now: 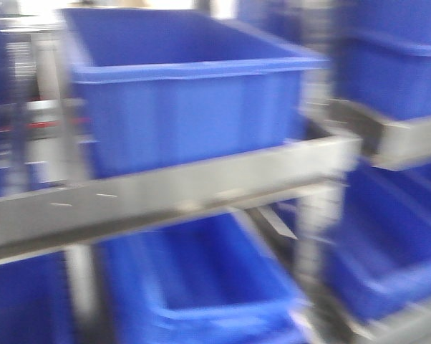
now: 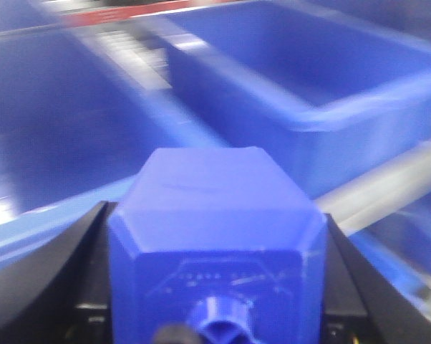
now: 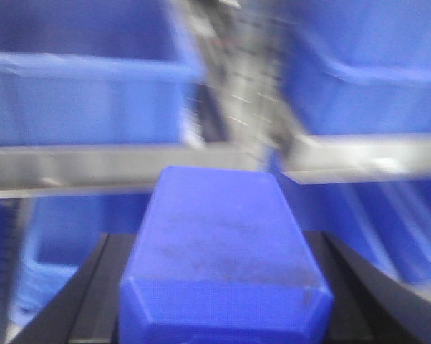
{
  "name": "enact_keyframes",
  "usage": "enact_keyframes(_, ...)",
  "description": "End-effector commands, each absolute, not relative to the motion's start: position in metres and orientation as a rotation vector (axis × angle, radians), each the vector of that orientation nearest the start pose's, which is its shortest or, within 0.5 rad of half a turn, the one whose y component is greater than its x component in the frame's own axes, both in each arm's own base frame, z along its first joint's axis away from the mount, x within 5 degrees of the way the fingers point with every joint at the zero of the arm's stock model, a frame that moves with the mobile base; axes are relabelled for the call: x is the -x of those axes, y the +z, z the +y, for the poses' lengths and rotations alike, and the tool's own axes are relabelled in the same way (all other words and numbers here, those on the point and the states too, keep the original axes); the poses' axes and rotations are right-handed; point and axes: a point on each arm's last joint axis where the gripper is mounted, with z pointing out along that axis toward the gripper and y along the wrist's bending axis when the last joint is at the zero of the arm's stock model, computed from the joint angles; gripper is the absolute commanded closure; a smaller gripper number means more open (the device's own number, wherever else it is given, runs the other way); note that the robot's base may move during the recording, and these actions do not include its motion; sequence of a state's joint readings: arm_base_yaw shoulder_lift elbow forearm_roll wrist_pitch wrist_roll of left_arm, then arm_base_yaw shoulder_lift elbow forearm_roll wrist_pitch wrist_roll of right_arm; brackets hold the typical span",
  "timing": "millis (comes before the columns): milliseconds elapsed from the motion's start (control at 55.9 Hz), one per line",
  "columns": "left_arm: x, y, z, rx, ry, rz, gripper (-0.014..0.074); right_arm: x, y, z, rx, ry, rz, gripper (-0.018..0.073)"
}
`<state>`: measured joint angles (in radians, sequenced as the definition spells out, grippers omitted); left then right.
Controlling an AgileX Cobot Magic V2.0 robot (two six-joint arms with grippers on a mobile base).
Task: Pick and sort blue part to right shelf
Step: 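Position the base in front of the blue bins on the rack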
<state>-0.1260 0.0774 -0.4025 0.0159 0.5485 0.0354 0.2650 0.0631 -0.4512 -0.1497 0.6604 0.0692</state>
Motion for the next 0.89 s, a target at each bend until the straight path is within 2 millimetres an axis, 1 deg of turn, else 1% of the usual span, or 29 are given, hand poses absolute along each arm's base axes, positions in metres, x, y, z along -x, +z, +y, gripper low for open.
enact_keyframes(0, -0.0327, 0.3085, -0.0036, -0.131, -0.059, 1.599, 0.0220, -0.0248, 0.3128, -0.0015, 0.210, 0.072, 1.639, 0.0350)
enact_keyframes(876, -0.0327, 0.3085, -0.0036, -0.131, -0.059, 1.599, 0.0220, -0.0248, 0.3128, -0.0015, 0.210, 0.072, 1.639, 0.0350)
